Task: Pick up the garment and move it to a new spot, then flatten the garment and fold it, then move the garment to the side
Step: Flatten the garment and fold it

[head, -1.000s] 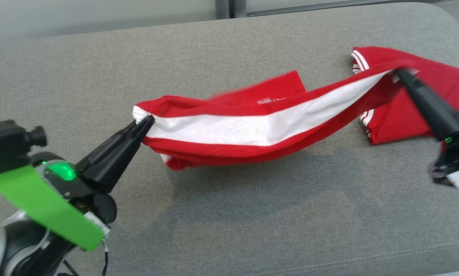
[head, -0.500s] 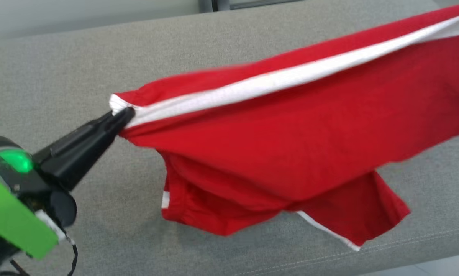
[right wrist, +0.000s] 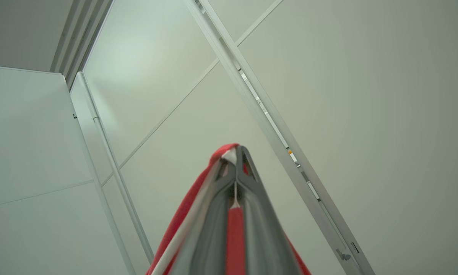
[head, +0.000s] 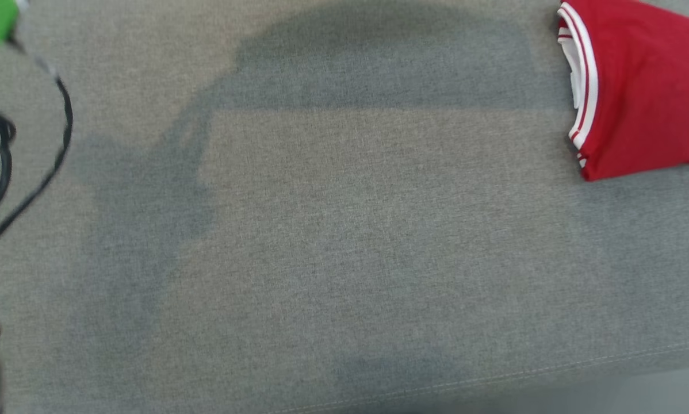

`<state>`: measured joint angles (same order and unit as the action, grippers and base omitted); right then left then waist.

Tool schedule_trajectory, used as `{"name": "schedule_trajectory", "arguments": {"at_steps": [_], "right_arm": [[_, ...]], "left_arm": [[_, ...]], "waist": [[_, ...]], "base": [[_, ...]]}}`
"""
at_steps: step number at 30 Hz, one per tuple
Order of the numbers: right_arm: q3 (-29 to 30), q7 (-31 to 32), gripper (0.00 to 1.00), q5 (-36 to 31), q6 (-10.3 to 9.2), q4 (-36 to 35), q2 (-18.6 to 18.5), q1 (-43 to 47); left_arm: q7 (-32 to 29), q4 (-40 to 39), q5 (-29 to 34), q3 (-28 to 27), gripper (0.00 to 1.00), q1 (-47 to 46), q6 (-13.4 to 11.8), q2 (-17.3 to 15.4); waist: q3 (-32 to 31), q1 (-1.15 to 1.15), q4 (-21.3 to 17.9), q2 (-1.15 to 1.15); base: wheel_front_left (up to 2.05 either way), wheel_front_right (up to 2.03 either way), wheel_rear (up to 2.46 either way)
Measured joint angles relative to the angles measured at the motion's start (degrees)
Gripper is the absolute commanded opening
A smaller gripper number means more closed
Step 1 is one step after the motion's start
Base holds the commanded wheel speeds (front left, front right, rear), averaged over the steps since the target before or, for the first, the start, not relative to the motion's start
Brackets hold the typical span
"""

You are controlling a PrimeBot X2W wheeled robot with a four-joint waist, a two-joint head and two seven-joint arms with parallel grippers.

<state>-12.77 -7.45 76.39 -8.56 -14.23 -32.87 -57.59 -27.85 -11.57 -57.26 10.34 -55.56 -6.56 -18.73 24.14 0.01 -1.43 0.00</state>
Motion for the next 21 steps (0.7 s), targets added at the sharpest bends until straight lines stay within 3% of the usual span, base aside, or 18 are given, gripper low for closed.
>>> {"name": "schedule_trajectory", "arguments": {"at_steps": [2, 6, 9, 14, 17, 21], "right_arm": [[0.0, -3.2, 0.00, -0.6, 0.47, 0.5, 3.7, -5.7], [-2.4, -4.6, 0.00, -3.8, 0.78, 0.6, 5.5, -11.7], [-5.6, -4.6, 0.00, -5.1, 0.97, 2.4, 6.4, -10.6], [-12.4, -4.6, 0.00, -5.7, 1.16, 5.9, 8.5, 6.8], [-15.0, -5.2, 0.00, -4.7, 2.21, 8.8, 9.9, 20.8], [-16.3, -6.0, 0.00, -4.2, 4.16, 11.8, 10.2, 31.7]], "left_arm": [[5.3, 0.1, 2.5, -1.0, 0.00, -4.5, 0.0, 3.8], [8.1, 0.3, 7.4, 1.2, 0.00, -8.0, 0.5, 2.4], [9.8, 2.1, 9.7, 4.0, 0.00, -6.2, 2.9, 0.9], [17.1, 6.5, 11.1, 6.9, 0.00, 10.6, 6.7, 2.2], [21.2, 10.1, 11.2, 6.7, 0.00, 21.8, 7.1, 2.9], [26.4, 14.1, 11.0, 5.2, 0.00, 30.8, 7.7, 3.0]], "waist": [[1.6, 0.00, 0.3, 0.00], [4.0, 0.00, 0.6, 0.00], [6.4, 0.00, 0.7, 0.00], [10.2, 0.01, 0.4, 0.00], [11.3, 0.01, -0.2, 0.00], [10.9, 0.00, -1.0, 0.00]], "base": [[0.00, 0.00, 0.00], [0.00, 0.00, 0.00], [0.00, 0.00, 0.00], [0.00, 0.00, 0.00], [0.00, 0.00, 0.00], [0.00, 0.00, 0.00]]}}
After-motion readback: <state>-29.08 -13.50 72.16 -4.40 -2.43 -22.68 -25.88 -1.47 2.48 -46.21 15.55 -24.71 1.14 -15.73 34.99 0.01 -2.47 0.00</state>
